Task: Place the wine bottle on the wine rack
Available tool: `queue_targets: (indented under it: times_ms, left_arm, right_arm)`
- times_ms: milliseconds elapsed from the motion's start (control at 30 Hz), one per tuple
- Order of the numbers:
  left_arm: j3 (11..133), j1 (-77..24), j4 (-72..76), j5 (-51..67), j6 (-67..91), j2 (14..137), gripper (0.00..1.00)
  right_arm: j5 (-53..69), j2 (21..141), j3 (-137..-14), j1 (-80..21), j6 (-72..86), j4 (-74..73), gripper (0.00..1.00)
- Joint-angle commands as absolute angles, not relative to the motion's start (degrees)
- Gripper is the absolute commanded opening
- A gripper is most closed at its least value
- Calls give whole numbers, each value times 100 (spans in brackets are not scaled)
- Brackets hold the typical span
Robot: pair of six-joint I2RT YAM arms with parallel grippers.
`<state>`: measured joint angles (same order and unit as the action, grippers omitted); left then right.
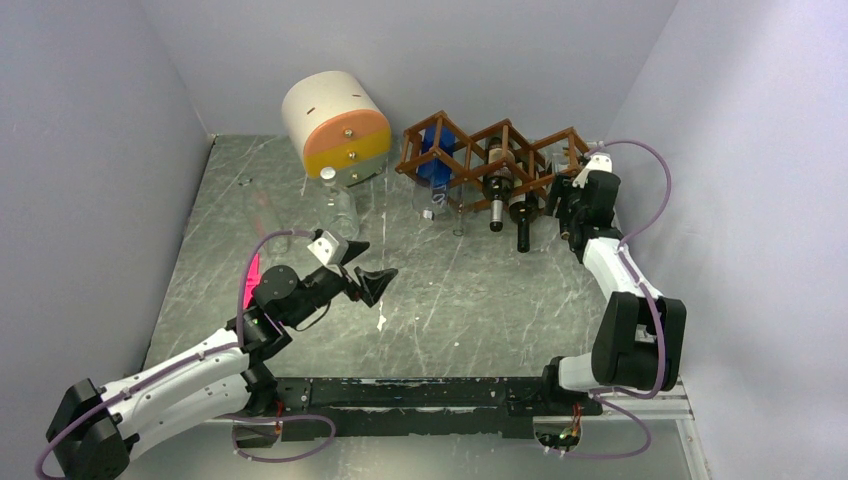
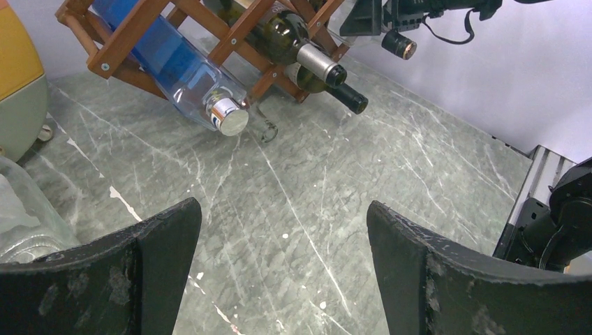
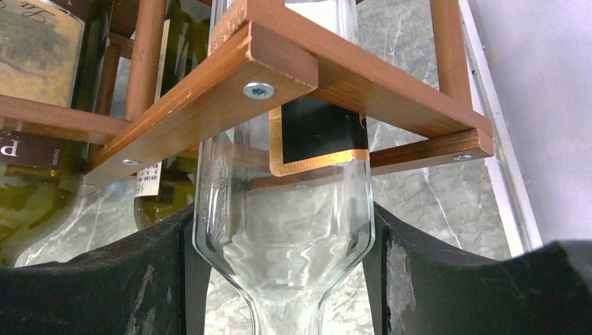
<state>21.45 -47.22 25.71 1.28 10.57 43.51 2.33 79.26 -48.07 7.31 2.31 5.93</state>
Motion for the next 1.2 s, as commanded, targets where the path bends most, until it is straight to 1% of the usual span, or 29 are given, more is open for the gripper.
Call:
queue_targets:
  times_ms: [0, 100, 133, 267, 300, 333, 367, 400, 633, 933, 1100, 1167]
  left_arm:
    - [2318, -4758, 2515, 85, 1108, 4360, 92]
    - [2334, -4763, 2511, 71, 1108, 4376, 92]
    - [2334, -4757, 2506, 78, 1107, 4389, 92]
    - [2359, -4761, 2507, 101, 1110, 4452, 92]
    - [2375, -4760, 2501, 111, 1108, 4468, 92]
    - [2381, -4756, 2500, 125, 1114, 4485, 92]
    - [2389, -4762, 2502, 139, 1116, 4501, 92]
    - [2393, -4760, 2495, 140, 1116, 4512, 92]
    - [2454, -4756, 2433, 109, 1116, 4543, 92]
    - [2535, -4759, 2324, 27, 1118, 4596, 92]
    - [2591, -4760, 2320, 104, 1159, 4652, 92]
    - [2614, -4757, 2325, 150, 1184, 4681, 92]
  right_arm:
    - [772, 7932, -5218, 633, 195, 1365, 28]
    - [647, 7945, -5161, 635, 218, 1416, 48]
    - [628, 7938, -5151, 634, 220, 1423, 53]
    - [516, 7953, -5103, 633, 204, 1411, 64]
    - [504, 7959, -5098, 633, 190, 1415, 70]
    - [489, 7975, -5102, 637, 185, 1404, 82]
    - [487, 7998, -5112, 637, 173, 1380, 91]
    - [461, 8022, -5139, 638, 167, 1349, 94]
    - [217, 7938, -5254, 633, 370, 1115, 97]
    - [-520, 7195, -5297, 634, 1171, 136, 98]
    - [-733, 6925, -5261, 635, 1764, -783, 95]
    - [-719, 6908, -5212, 637, 1895, -1104, 92]
